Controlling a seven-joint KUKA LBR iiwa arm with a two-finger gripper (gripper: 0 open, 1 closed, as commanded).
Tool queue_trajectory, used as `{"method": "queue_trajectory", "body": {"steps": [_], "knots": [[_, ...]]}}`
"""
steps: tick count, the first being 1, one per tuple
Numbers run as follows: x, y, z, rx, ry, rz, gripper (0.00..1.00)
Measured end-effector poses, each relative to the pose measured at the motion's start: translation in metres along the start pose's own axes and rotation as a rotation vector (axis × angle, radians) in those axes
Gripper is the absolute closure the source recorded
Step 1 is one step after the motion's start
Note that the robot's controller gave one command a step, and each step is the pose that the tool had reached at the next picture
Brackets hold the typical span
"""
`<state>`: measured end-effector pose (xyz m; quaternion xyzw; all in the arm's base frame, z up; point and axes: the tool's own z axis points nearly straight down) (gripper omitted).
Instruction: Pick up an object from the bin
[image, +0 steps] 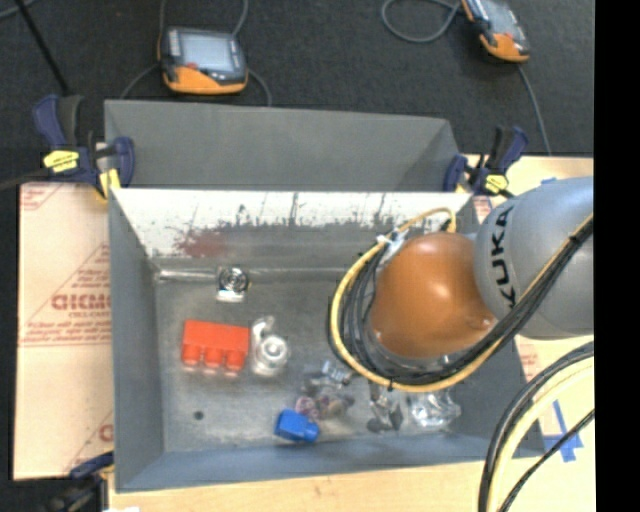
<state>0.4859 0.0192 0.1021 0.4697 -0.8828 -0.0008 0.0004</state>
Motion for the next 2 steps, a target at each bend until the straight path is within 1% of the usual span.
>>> {"method": "queue_trajectory", "body": {"steps": [1, 2], "knots": [[-0.021, -0.001, 0.0272, 0.004, -0.003, -0.313, 0.0], [-0.021, -0.0009, 0.0269, 0.004, -0.003, -0.31, 1.0]]}}
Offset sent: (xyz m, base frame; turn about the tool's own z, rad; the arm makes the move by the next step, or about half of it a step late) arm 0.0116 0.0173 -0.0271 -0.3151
